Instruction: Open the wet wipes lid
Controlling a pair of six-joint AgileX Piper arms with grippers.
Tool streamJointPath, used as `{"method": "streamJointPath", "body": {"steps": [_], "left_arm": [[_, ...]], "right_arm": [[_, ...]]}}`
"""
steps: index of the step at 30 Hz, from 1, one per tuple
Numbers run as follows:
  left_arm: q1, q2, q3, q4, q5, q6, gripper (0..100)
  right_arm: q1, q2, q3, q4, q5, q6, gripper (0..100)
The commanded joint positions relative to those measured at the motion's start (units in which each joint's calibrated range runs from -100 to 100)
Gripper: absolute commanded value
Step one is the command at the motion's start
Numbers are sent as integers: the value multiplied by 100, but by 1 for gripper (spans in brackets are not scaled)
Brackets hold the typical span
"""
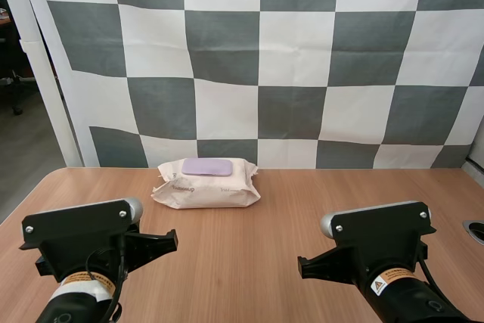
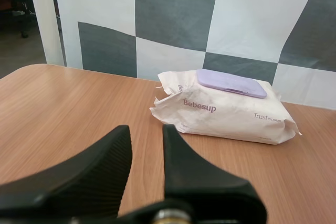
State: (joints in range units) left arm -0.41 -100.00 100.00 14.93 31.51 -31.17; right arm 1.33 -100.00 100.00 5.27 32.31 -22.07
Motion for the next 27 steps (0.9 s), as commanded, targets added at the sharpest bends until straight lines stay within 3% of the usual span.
{"method": "streamJointPath", "body": {"steps": [1,7,11,20,27], "left_arm": [[124,0,0,-965,-104,1156,37],[115,0,0,-963,-104,1156,37],[-27,0,0,-963,-104,1156,37],[-35,0,0,-944,-218,1195,37],[-35,0,-282,-362,-218,1242,37]], "right_arm": [[-2,0,0,-132,-25,175,0],[-2,0,0,-144,-25,175,0],[-2,0,0,-144,-25,175,0],[-2,0,0,-176,-95,175,0],[-2,0,-639,-244,-190,175,0]]}}
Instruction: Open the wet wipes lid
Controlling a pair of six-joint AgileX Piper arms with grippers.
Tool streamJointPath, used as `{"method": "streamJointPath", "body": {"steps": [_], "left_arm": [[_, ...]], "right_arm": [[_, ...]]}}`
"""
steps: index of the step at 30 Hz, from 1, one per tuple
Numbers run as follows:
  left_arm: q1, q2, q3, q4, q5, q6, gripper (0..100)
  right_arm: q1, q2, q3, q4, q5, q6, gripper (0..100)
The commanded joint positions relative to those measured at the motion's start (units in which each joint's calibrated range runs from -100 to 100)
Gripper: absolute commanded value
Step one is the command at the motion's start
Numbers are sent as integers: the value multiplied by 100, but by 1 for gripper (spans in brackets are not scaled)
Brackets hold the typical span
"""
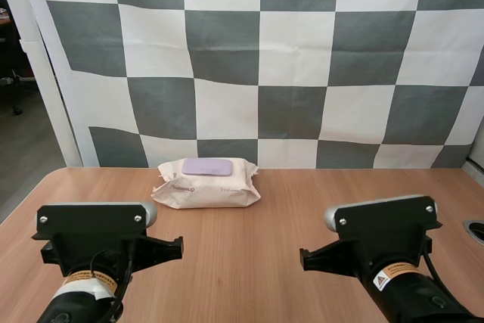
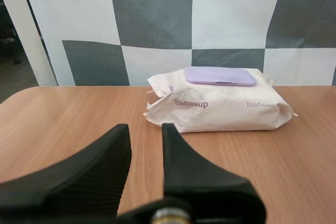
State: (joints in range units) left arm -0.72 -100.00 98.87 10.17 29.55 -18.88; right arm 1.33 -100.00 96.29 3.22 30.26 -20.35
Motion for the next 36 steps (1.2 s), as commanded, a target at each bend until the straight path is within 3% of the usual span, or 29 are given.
{"method": "streamJointPath", "body": {"steps": [1,14,20,28,30,33,36], "left_arm": [[-4,0,-347,192,13,49,37],[-4,0,-2923,497,1970,80,37],[-4,0,-3156,466,1727,53,37],[108,127,-3156,499,1688,91,36],[108,541,-3156,499,1688,198,27],[108,1161,-3156,499,1632,527,0],[116,1668,-3156,499,1420,980,0]], "right_arm": [[-2,0,-434,-120,15,-6,0],[-2,0,-2420,-274,437,-6,0],[-2,0,-2740,-274,359,-6,0],[-2,194,-2795,-274,336,-31,0],[-2,510,-2864,-274,781,-150,0],[-2,1128,-3097,-274,1572,-409,0],[-2,1789,-3426,-274,2380,-626,0]]}}
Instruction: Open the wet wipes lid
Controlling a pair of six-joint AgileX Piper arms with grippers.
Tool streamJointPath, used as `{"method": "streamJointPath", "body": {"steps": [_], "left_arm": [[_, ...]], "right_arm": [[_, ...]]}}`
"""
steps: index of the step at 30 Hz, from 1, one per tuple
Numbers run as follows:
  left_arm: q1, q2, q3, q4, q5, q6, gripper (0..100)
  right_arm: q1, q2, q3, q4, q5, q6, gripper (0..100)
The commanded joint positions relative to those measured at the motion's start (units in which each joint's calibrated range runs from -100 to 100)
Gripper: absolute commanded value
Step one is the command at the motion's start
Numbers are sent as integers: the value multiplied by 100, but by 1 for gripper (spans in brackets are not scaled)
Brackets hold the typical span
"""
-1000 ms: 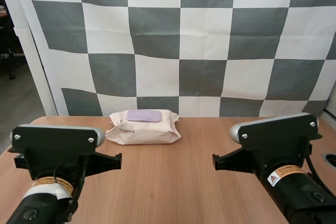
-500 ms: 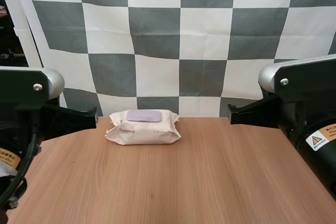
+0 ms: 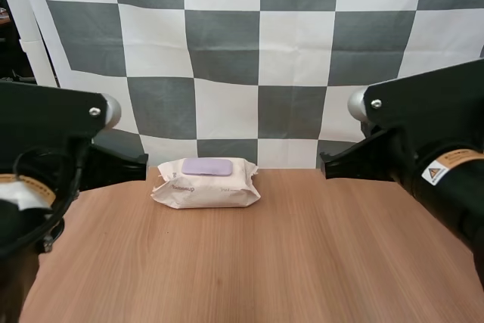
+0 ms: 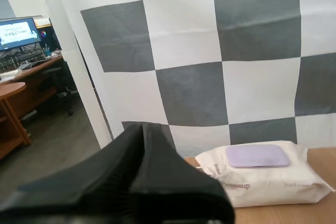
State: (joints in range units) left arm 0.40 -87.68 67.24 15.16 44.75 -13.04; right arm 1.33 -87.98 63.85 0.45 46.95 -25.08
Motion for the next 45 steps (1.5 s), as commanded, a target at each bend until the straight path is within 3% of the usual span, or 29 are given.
{"method": "streamJointPath", "body": {"steps": [1,6,10,12,13,15,18,19,23,31,45], "left_arm": [[12,545,7,0,-192,510,0],[178,989,7,-28,-974,836,0],[206,1423,7,-37,-1067,872,0],[206,1725,7,-37,-1021,950,8],[206,1877,7,-37,-1021,950,17],[206,2150,7,-37,-1021,950,44],[206,2595,7,-37,-1021,950,97],[206,2747,7,-37,-1021,990,100],[206,3262,19,-229,-1093,1281,100],[190,4239,33,-2828,-1226,4039,100],[200,6202,33,-5039,-2484,7101,100]], "right_arm": [[-2,818,-303,17,912,-233,0],[-2,1763,-836,602,1574,-935,0],[-2,2408,-1142,796,1724,-997,0],[-2,2675,-1247,796,1777,-997,0],[-2,2799,-1283,796,1826,-997,3],[-2,3023,-1336,806,1840,-1081,33],[-2,3309,-1352,881,1840,-1326,96],[-2,3380,-1352,897,1840,-1444,100],[-2,3625,-1352,971,1774,-1578,100],[-2,3706,-1352,1426,1582,-2153,100],[-2,3918,-1352,1426,1582,-2454,100]]}}
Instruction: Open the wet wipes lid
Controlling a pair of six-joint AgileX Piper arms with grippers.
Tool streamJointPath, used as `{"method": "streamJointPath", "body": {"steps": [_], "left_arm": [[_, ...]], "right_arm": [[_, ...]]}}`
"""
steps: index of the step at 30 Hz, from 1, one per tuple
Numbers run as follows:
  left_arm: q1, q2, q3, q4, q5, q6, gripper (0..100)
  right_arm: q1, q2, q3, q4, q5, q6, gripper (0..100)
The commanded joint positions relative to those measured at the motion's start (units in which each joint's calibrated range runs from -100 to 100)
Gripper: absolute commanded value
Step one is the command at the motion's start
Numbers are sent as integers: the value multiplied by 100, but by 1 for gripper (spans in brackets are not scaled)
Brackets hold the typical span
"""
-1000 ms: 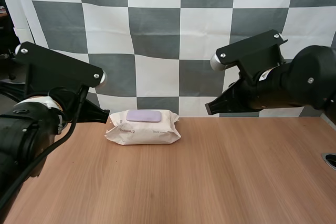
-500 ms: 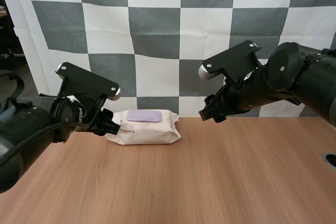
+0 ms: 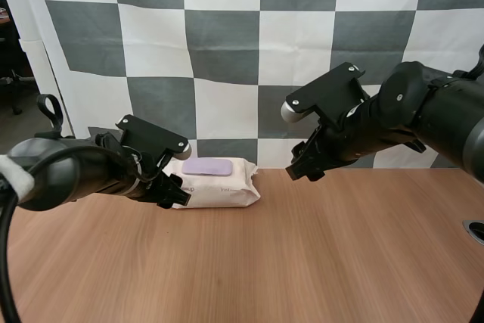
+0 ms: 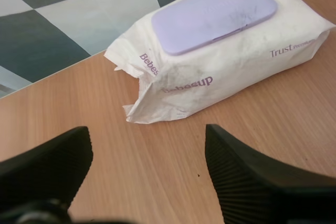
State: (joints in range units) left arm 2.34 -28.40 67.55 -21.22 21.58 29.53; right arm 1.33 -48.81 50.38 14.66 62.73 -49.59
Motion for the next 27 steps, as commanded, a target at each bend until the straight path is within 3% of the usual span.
{"method": "streamJointPath", "body": {"steps": [1,5,7,11,15,27], "left_arm": [[6,415,3,-1638,-282,3093,100],[60,965,-38,-2670,-344,4171,100],[157,1222,-82,-3244,-192,4899,100],[592,1683,-371,-4870,1137,6389,100],[912,2069,-840,-4752,2745,6378,100],[918,2873,-1703,-4578,4100,6378,100]], "right_arm": [[-2,0,-6,5,4,-2,100],[-2,-2,-6,5,4,-34,100],[-2,-2,-6,5,4,-34,100],[-2,-2,-6,5,-54,-33,100],[-2,-2,-6,5,-91,-33,100],[-2,-2,-6,45,-55,-33,100]]}}
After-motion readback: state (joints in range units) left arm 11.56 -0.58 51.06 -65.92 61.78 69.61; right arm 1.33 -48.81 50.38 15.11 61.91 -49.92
